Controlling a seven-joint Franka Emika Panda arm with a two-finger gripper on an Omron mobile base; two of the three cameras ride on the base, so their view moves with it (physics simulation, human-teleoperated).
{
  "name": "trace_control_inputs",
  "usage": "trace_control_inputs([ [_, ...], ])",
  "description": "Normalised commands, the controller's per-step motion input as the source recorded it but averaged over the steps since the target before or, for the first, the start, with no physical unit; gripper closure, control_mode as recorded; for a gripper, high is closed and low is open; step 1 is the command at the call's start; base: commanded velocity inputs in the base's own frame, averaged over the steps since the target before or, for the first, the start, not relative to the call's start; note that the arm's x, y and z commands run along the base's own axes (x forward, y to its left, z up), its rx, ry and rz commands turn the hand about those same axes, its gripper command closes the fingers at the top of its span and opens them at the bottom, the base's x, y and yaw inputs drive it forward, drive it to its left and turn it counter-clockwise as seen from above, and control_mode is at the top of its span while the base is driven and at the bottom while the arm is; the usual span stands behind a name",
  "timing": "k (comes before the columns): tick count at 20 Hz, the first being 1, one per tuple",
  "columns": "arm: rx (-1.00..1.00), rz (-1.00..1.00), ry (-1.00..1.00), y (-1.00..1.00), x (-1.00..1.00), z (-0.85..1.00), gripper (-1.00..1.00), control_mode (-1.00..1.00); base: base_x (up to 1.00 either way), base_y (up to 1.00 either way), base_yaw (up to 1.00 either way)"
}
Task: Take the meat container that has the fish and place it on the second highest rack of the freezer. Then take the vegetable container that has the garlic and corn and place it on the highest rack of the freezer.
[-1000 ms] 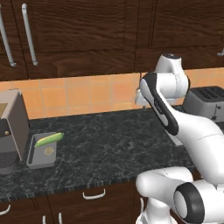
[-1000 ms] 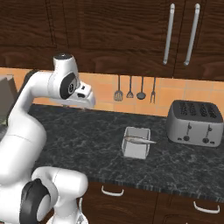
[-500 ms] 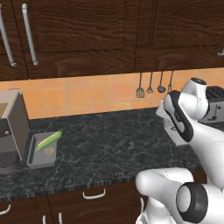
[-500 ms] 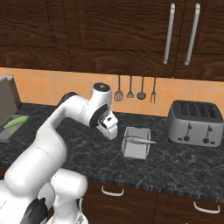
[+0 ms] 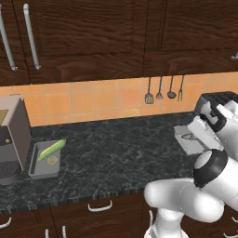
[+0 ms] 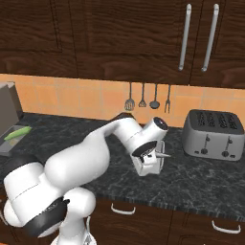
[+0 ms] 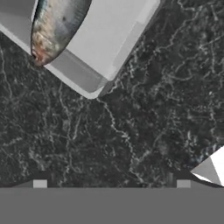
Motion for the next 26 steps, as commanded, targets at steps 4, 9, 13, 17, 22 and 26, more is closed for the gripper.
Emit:
trace_control_inputs([
  [4,0.10,-0.23,0.07,-0.37,0.39,-0.60,-1.00,-1.00,0.00,0.00,0.00],
  [9,0.00,-0.27,0.00,-0.05,0.40,-0.57,-1.00,-1.00,0.00,0.00,0.00],
  [13,0.00,-0.27,0.00,0.00,0.31,-0.53,-1.00,-1.00,0.00,0.00,0.00],
  [17,0.00,-0.22,-0.08,0.00,0.10,-0.35,-1.00,-1.00,0.00,0.00,0.00],
  [22,-0.01,-0.10,-0.03,0.00,0.00,-0.28,1.00,-1.00,0.00,0.00,0.00],
  [26,-0.13,0.00,0.03,0.06,0.00,-0.18,1.00,-1.00,0.00,0.00,0.00],
])
